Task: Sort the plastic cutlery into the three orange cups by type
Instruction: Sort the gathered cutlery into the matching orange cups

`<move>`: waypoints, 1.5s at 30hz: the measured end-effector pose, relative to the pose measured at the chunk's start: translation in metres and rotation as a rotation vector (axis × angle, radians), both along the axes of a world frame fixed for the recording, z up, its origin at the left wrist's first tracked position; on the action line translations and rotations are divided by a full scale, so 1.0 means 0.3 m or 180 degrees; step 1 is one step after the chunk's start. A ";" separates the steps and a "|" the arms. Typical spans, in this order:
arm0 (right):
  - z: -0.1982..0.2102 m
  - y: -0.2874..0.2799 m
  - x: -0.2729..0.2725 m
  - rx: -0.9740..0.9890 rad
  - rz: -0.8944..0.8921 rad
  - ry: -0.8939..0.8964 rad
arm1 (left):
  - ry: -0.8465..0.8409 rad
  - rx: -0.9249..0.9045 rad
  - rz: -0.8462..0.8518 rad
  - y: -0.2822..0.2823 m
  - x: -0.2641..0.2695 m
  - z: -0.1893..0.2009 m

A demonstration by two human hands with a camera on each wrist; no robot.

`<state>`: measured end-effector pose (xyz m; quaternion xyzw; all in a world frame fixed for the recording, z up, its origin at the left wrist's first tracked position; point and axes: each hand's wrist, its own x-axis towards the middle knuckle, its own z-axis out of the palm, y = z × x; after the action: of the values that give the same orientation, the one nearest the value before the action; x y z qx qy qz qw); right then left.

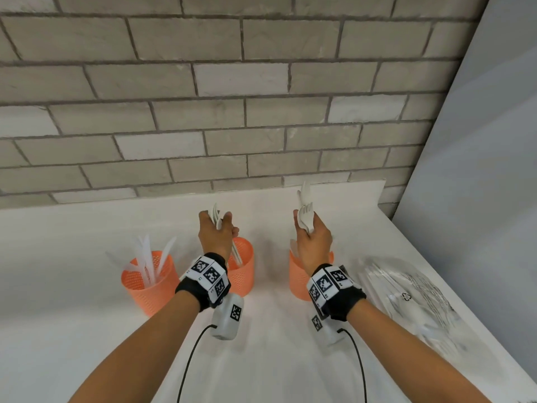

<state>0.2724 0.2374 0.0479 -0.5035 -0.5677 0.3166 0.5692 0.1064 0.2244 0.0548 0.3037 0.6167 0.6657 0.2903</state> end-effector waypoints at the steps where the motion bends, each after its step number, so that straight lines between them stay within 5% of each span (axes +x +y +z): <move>1: -0.004 0.004 -0.001 -0.0018 0.0001 0.0022 | 0.0110 -0.0075 0.0036 -0.005 0.008 -0.014; 7: -0.021 0.011 0.001 -0.0086 0.0094 -0.0120 | 0.0830 0.0084 0.0042 -0.037 0.036 -0.044; 12: -0.011 0.009 -0.003 0.0041 0.0169 -0.0800 | 0.1172 0.0526 0.0190 -0.059 0.053 0.015; 20: 0.082 -0.028 -0.032 0.0138 0.0330 -0.1776 | 0.1630 0.1264 -0.0631 -0.126 0.165 0.149; 27: 0.080 -0.051 -0.022 0.0152 0.0374 -0.1853 | 0.1773 0.1024 -0.0642 -0.109 0.179 0.146; 33: 0.084 -0.048 0.000 0.0116 0.0328 -0.1836 | 0.1902 0.1366 -0.0552 -0.125 0.168 0.238; 40: 0.045 -0.002 0.045 0.0115 0.0114 -0.0926 | 0.1584 0.1981 0.0249 -0.161 -0.015 0.474; 45: 0.038 0.014 0.033 -0.0087 -0.0148 0.0230 | 0.2556 0.1422 0.0322 -0.153 -0.104 0.375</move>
<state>0.2824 0.2415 0.0592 -0.5126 -0.5305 0.3290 0.5895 0.0753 0.1784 0.1673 0.5622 0.5357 0.6253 -0.0770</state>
